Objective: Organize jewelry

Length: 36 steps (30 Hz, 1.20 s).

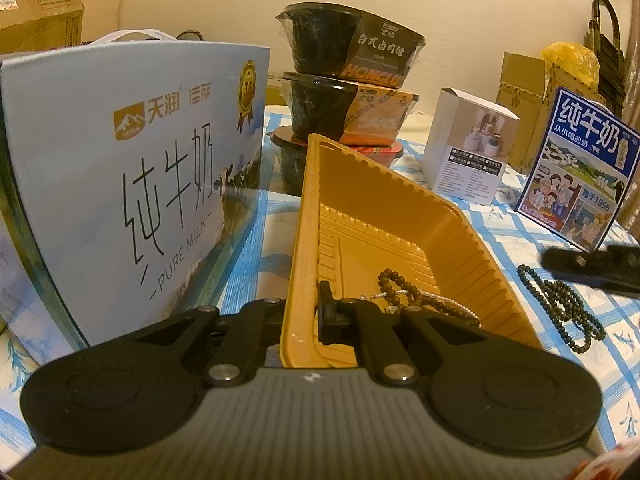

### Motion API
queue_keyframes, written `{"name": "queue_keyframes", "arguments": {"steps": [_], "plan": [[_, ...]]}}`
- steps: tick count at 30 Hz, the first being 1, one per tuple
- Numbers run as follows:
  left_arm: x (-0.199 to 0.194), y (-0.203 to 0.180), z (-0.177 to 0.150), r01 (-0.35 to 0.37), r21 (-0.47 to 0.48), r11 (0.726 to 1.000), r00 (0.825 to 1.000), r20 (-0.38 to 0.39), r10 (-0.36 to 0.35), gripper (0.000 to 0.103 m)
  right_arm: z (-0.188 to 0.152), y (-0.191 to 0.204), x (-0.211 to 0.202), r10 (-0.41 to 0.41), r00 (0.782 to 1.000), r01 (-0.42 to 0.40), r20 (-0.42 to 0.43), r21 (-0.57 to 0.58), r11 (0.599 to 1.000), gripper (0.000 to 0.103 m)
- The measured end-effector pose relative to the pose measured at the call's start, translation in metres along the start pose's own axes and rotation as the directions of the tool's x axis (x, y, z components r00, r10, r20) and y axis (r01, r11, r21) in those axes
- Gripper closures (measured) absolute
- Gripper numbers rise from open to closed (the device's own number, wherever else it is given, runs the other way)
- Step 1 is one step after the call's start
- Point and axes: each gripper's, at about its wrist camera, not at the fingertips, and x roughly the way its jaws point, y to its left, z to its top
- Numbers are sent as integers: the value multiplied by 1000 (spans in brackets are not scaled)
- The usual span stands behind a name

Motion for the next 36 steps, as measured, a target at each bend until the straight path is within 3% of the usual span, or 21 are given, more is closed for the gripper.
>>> {"name": "queue_keyframes", "arguments": {"steps": [6,12,14,16,21,36], "plan": [[1,-1,0,-2,-2,1000,1000,0,2,97,-11,-36,-30,-104,994,103,-23,-39,994,62],[1,-1,1,-4,3,1000,1000,-1,4,97,-16,-75,-44,-215,975,212,-50,-60,975,59],[1,-1,1,-5,5,1000,1000,0,5,97,-15,-84,-43,-251,966,247,-54,-66,967,52],[1,-1,1,-6,7,1000,1000,1,6,97,-13,-93,-42,-275,960,272,-50,-69,960,33],[1,-1,1,-6,10,1000,1000,0,6,97,-8,-108,-29,-303,950,297,-71,-84,951,27],[2,-2,0,-3,17,1000,1000,0,3,97,-2,-109,25,-313,942,294,-119,-151,944,26]]}}
